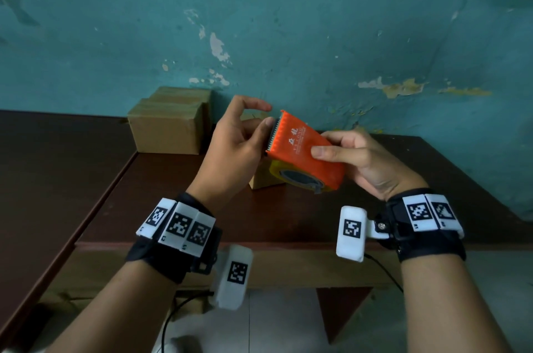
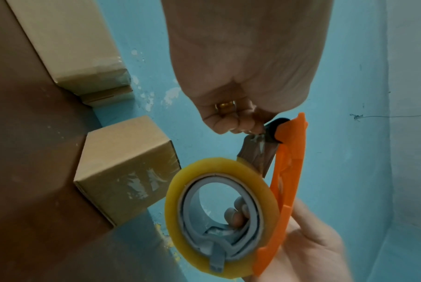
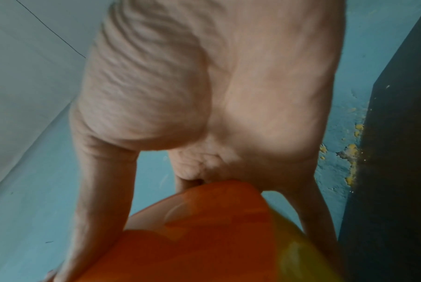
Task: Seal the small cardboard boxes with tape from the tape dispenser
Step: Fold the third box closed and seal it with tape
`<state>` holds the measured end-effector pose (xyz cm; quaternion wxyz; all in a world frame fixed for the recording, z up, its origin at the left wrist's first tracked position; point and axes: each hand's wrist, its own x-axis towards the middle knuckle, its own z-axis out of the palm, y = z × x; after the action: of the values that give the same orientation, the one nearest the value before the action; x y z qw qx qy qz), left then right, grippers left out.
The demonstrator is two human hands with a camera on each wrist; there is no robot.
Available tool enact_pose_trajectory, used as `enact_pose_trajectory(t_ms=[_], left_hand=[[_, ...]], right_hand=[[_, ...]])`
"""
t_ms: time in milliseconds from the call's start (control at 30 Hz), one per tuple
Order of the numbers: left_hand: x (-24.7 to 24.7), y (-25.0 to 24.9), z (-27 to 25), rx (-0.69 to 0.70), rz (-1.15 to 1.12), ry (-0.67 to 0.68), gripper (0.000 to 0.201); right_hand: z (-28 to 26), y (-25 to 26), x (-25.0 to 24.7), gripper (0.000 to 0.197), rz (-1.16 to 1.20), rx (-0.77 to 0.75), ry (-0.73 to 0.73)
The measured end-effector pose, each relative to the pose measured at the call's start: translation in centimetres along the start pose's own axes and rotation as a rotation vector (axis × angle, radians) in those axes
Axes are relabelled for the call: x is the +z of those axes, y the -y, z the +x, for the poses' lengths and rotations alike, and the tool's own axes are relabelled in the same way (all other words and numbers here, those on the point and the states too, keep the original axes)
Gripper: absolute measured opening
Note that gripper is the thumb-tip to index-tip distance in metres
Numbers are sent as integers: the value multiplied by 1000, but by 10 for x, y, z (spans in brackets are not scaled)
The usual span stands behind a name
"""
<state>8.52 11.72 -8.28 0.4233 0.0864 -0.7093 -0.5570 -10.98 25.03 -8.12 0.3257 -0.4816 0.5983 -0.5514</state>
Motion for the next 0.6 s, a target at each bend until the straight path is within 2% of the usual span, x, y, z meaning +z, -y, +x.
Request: enact_pose_trajectory(t_ms=[167, 400, 600], left_hand=[[-8, 5, 1, -15, 52, -7, 19], [-25, 23, 7, -18, 83, -27, 19], [-34, 35, 9, -24, 126, -25, 18]], right_hand=[[3, 3, 6, 60, -124, 35, -26], [6, 7, 9, 76, -198, 13, -35], [13, 8, 5, 68, -241, -3, -13]])
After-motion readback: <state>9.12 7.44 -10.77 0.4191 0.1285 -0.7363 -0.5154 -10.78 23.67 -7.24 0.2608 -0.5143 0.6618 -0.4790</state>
